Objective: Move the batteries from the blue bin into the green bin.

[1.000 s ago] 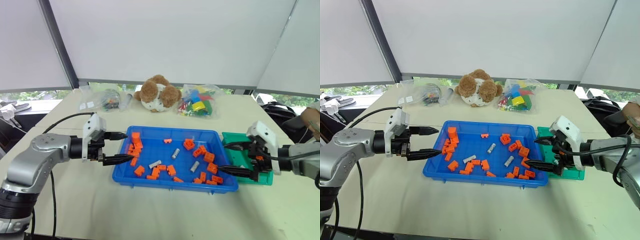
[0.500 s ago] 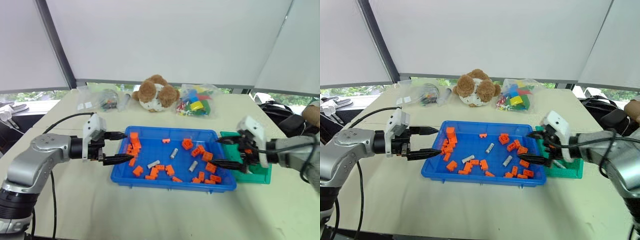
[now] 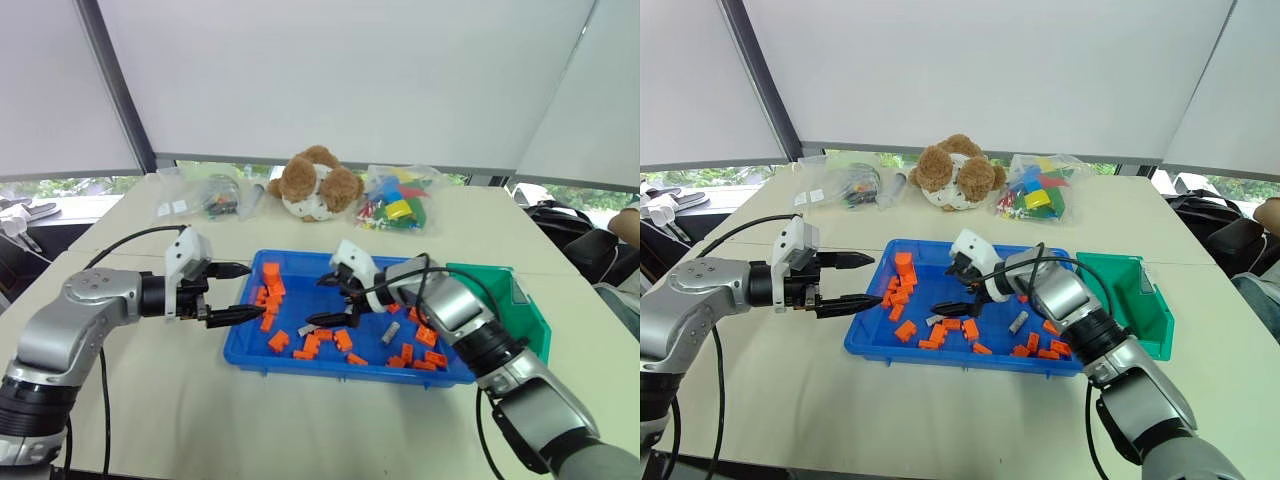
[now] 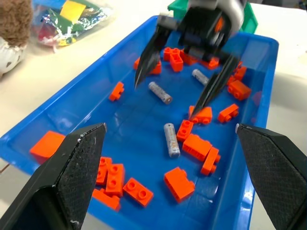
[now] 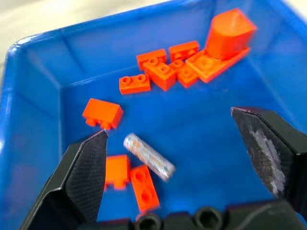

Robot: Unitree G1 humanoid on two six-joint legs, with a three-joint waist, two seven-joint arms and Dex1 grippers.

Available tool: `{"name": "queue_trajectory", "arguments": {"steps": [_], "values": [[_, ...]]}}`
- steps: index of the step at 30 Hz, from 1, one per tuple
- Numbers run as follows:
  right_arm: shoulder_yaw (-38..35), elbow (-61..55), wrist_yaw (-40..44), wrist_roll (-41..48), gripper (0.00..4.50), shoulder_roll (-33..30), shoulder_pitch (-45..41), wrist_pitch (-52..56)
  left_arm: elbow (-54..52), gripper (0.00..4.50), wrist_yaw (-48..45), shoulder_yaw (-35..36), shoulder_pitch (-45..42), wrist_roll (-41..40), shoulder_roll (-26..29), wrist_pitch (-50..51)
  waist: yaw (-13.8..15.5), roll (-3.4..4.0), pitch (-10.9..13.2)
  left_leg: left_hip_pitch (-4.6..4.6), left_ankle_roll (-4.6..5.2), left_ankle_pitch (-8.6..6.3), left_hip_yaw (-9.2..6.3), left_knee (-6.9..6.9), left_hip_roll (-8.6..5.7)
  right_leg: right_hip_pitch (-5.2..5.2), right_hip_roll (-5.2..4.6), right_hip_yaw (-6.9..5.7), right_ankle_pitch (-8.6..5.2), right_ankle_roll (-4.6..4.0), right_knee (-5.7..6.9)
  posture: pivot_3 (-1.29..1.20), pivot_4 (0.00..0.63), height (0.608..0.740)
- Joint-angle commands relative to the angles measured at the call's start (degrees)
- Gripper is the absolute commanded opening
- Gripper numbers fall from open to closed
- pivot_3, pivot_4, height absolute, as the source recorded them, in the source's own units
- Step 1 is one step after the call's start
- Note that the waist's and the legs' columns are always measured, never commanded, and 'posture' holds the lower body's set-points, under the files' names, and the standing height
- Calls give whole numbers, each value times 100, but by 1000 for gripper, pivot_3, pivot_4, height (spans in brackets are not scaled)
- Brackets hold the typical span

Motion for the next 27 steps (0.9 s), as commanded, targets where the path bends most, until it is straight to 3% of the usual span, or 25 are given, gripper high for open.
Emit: {"name": "queue_trajectory", "arguments": {"steps": [1,16,26,27], "values": [[50,-63,41,-238,4500,166,11,-219,-253,4466,38,199,46,-45,116,-47,-16,0,0,1,-1,0,0,1,0,0,0,0,0,0,4,0,150,740],[421,1358,-561,-1782,4500,610,-135,-1088,-443,4466,244,210,149,-88,83,-20,-30,0,-1,12,-6,3,-3,5,0,1,5,-1,0,-1,27,0,150,740],[321,1347,-146,-1839,4500,751,-138,-1246,-416,4466,322,182,115,-56,50,-69,-39,-1,-1,22,-6,3,-3,4,0,8,5,-1,0,-1,28,0,150,740],[298,1337,-106,-1819,4241,789,-138,-1226,-411,4491,331,177,108,-50,44,-74,-40,-1,-1,22,-6,3,-3,4,1,8,6,-1,0,-1,29,0,150,740]]}}
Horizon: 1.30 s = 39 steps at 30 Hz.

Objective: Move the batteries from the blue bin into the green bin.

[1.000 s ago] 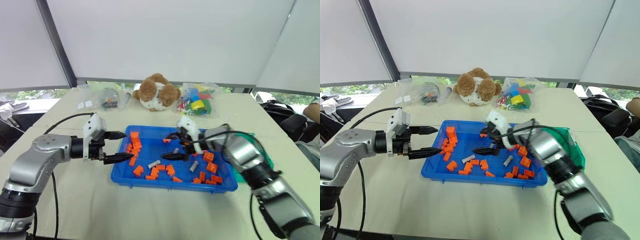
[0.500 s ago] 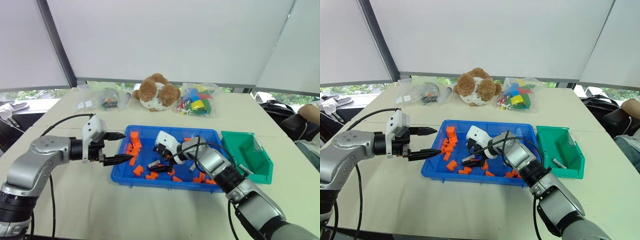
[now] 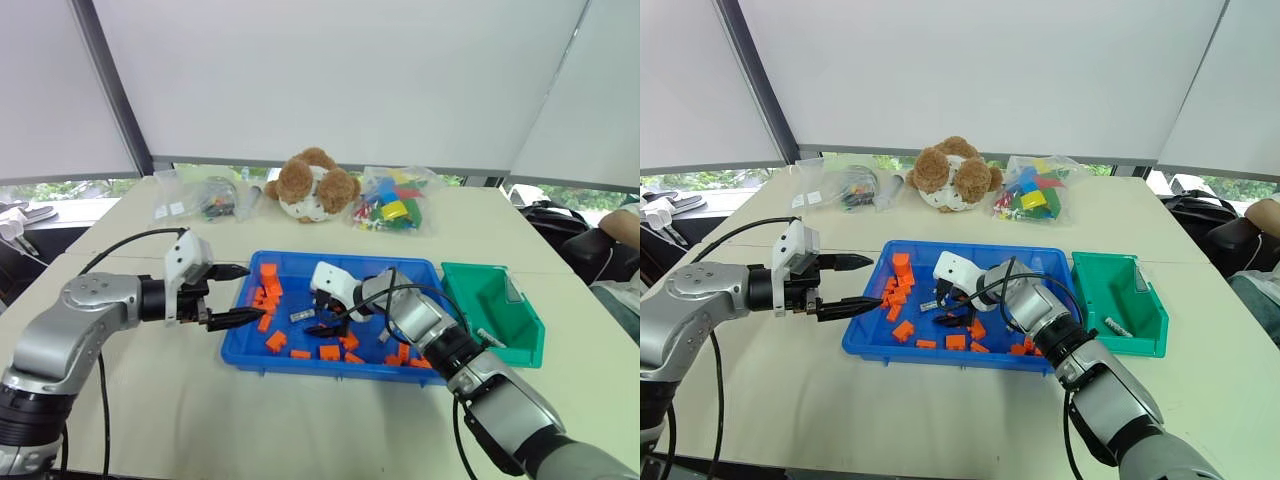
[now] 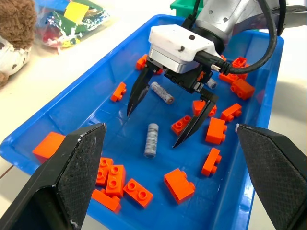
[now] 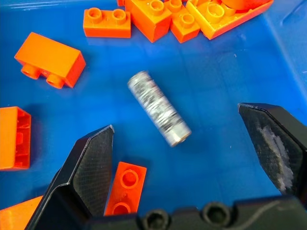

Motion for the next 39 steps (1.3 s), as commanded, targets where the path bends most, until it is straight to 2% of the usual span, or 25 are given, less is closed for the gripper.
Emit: {"name": "queue_trajectory", "arguments": {"steps": [1,3,9,10,14,18,24,27,32,36,39], "values": [[-19,49,171,-5,3958,159,-23,30,-142,4500,46,144,-69,-31,14,-89,-2,0,0,0,0,0,-1,0,0,0,0,0,0,0,0,0,150,740],[-45,156,168,-36,3187,237,-64,0,-131,4500,58,139,-74,-21,5,-99,-7,0,0,0,0,0,0,0,0,-1,0,0,0,0,0,0,150,740],[-161,849,22,-130,244,502,-295,-90,-130,4500,112,137,-73,0,-24,-119,-17,0,0,2,-1,0,0,-1,0,0,0,-1,0,0,3,0,150,740],[-171,923,37,-137,2,515,-317,-87,-131,4500,123,138,-76,-4,-27,-118,-11,0,0,2,-1,0,0,-1,0,1,0,-1,0,0,3,0,150,740],[-244,811,112,-129,5,398,-273,-35,-122,4500,161,117,-104,-6,-46,-121,-1,0,0,3,-1,1,0,0,0,2,-1,-1,0,0,3,0,150,740],[-809,-342,90,170,5,-10,-70,561,-124,4500,160,99,-130,-6,-64,-111,18,1,0,0,-1,1,-1,0,0,2,-1,-1,0,0,3,0,150,740],[-2350,-3095,-113,771,5,-1188,711,2608,-125,4500,103,61,-153,-30,-78,-92,51,2,2,-16,-1,1,-5,-1,-1,-11,-3,-1,0,0,0,0,150,740],[-3201,-4020,-192,1049,5,-1888,1201,3515,-88,4500,21,0,-181,-33,-98,-108,44,1,1,-15,-1,0,-7,-4,-1,-10,-1,-3,0,0,-4,0,150,740],[-4026,-4479,-407,1021,5,-3067,2088,4029,49,4500,-165,-142,-293,34,-148,-202,43,2,1,-14,0,0,-2,-4,-5,-5,-2,2,-1,-1,-15,0,150,740],[-4453,-4363,-641,1022,5,-3504,2733,4042,248,4500,-256,-290,-483,110,-248,-297,16,1,1,-10,0,0,-1,-4,-5,-2,0,6,-1,-1,-16,0,150,740],[-4498,-4269,-723,1143,5,-3556,3002,3947,349,4500,-335,-355,-553,161,-291,-367,0,3,0,-8,1,-1,1,-4,-5,-2,1,9,-1,0,-17,0,150,740]]}}
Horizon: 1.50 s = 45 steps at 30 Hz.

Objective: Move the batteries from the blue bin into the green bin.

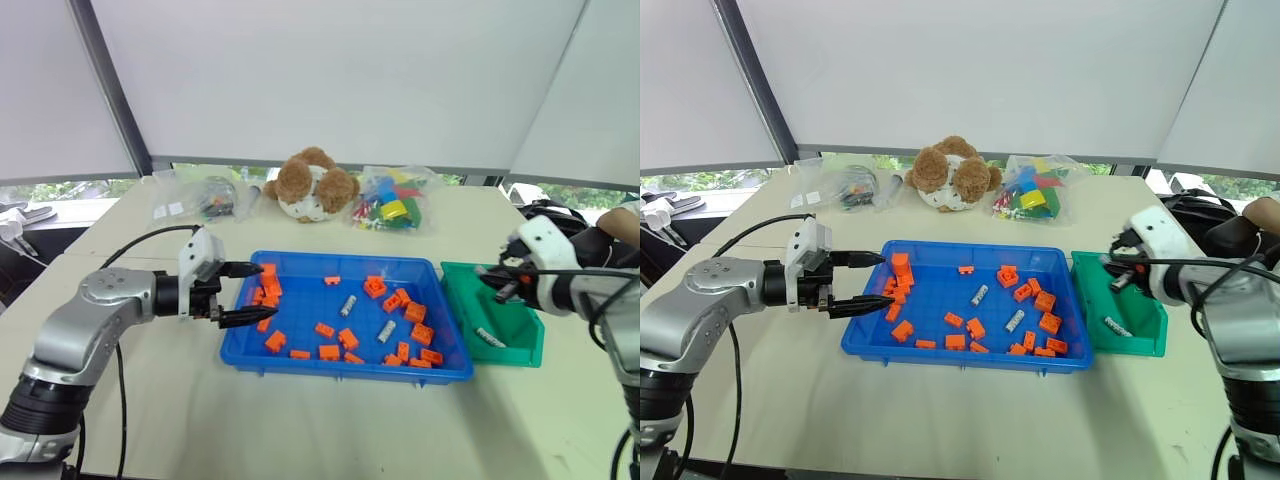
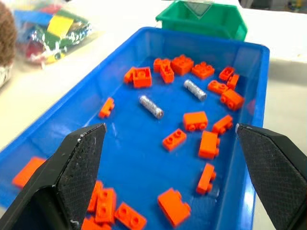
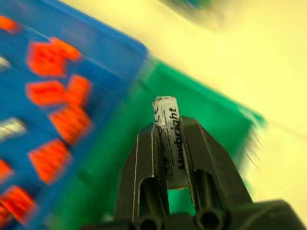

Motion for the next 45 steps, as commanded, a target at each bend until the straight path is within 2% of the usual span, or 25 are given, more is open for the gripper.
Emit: {"name": "queue_trajectory", "arguments": {"steps": [1,4,13,15,17,23,30,45], "values": [[-174,-16,-114,152,5,-76,163,-181,40,4500,-103,-40,-149,58,-26,-153,1,0,0,0,0,0,0,0,0,0,0,0,0,0,0,0,150,740],[-174,163,-186,250,5,-37,282,-306,94,4500,-132,-68,-191,86,-54,-196,15,0,0,0,0,0,0,0,0,0,0,1,0,0,0,0,150,740],[-197,237,-46,638,4437,-403,201,-499,84,4500,-186,-13,-153,86,-13,-212,27,0,0,0,0,0,0,1,-1,3,-1,1,0,1,-1,0,150,740],[-215,48,-32,1049,4437,-248,-269,-103,68,4500,-196,-4,-142,76,-6,-194,12,2,1,0,0,0,-1,1,-1,4,-1,1,0,1,-1,0,150,740],[92,-272,68,1423,4437,-35,-685,135,32,4500,-222,-16,-128,51,-2,-161,-23,3,1,3,0,0,2,1,1,3,0,3,0,1,1,0,150,740],[1166,-358,-256,1669,4437,813,-1482,433,-5,4500,-366,-52,-158,10,11,-130,-55,3,0,3,0,0,-9,-4,6,4,4,-6,0,0,0,0,150,740],[2462,487,-369,1328,4437,1646,-1699,-280,23,4500,-772,-231,-189,96,148,-206,34,3,1,-6,0,0,-6,2,1,2,0,-6,0,0,-4,0,150,740],[3204,2718,-280,531,4437,2443,-2205,-1696,27,4500,-706,-224,-264,131,87,-159,3,3,1,-6,0,0,-6,2,2,-2,1,-7,0,1,0,0,150,740]]}}
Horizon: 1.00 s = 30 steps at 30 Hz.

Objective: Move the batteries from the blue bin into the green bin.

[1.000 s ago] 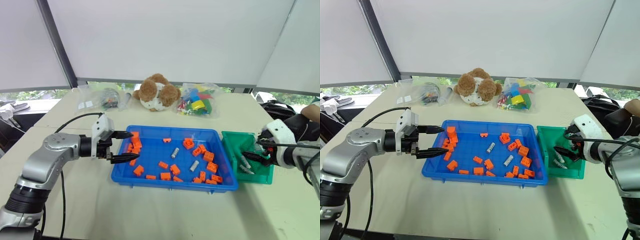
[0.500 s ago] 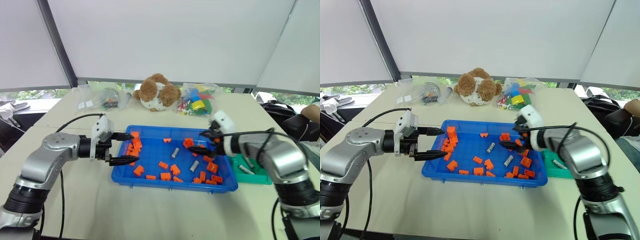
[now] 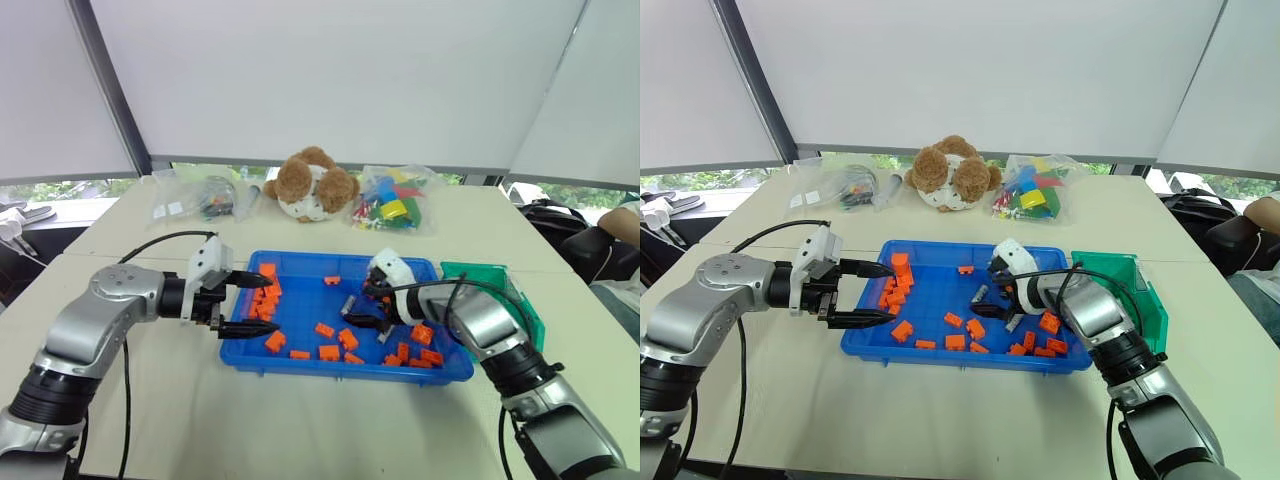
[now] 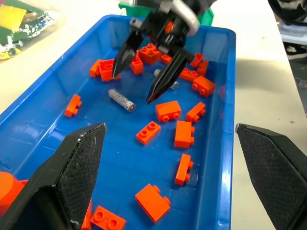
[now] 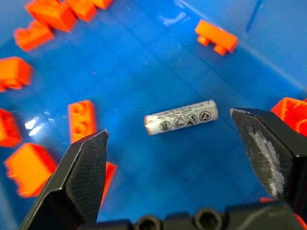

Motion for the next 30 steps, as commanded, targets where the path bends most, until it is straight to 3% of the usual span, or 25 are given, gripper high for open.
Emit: {"name": "queue_trajectory", "arguments": {"steps": [1,15,18,21,27,30], "values": [[20,307,27,-207,4437,129,-197,-352,-165,4500,40,116,-100,-42,40,-4,1,0,0,0,0,0,1,0,0,0,0,0,0,0,0,0,150,740],[28,1126,130,-571,4437,534,-323,-801,-394,4500,4,123,-59,-150,55,100,-4,0,0,2,-1,0,0,0,0,1,0,0,0,0,4,0,150,740],[13,1176,168,-589,3565,555,-320,-830,-385,4500,-50,108,-86,-144,51,100,-4,0,0,2,-1,0,0,0,0,1,0,0,0,0,5,0,150,740],[-3,1152,177,-598,2180,566,-300,-829,-376,4500,-163,93,-89,-152,70,70,-3,0,0,2,-1,0,0,1,0,1,0,0,0,0,5,0,150,740],[-267,397,88,-566,2193,387,-226,-468,-319,4500,-393,20,-140,-98,50,-24,6,0,0,2,-1,0,0,1,0,1,0,0,0,0,5,0,150,740],[-1019,-888,-24,-241,2193,-60,-89,298,-264,4500,-555,-95,-266,-87,-25,-82,48,5,3,-3,-1,0,-1,1,-1,-2,-1,0,0,0,5,0,150,740]]}}
